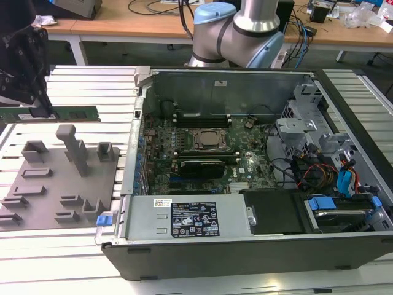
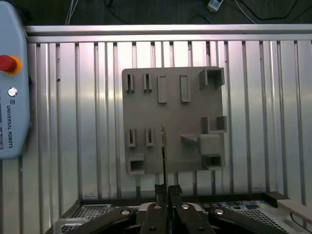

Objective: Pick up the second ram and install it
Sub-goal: 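Pick up the second ram and move it above second insertion slot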

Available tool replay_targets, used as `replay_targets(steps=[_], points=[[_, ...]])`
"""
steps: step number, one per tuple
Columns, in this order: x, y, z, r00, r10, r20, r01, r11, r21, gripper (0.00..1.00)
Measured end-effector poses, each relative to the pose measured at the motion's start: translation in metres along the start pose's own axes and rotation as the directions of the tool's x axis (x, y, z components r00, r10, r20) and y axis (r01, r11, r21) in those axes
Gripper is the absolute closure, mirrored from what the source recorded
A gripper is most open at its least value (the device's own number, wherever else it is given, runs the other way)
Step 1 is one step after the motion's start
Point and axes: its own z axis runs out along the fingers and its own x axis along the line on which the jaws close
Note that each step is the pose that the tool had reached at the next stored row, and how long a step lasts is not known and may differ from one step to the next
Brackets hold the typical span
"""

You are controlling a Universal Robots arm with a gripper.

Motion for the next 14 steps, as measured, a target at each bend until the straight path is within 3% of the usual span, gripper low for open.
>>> replay_targets(steps=[13, 14], points=[[-0.0014, -0.0344, -0.0015, 1.0, 0.0, -0.0001, 0.0, 1.0, -0.0001, 0.87], [-0.0021, -0.0543, -0.0023, 1.0, 0.0, 0.0, 0.0, 1.0, 0.0, 0.87]])
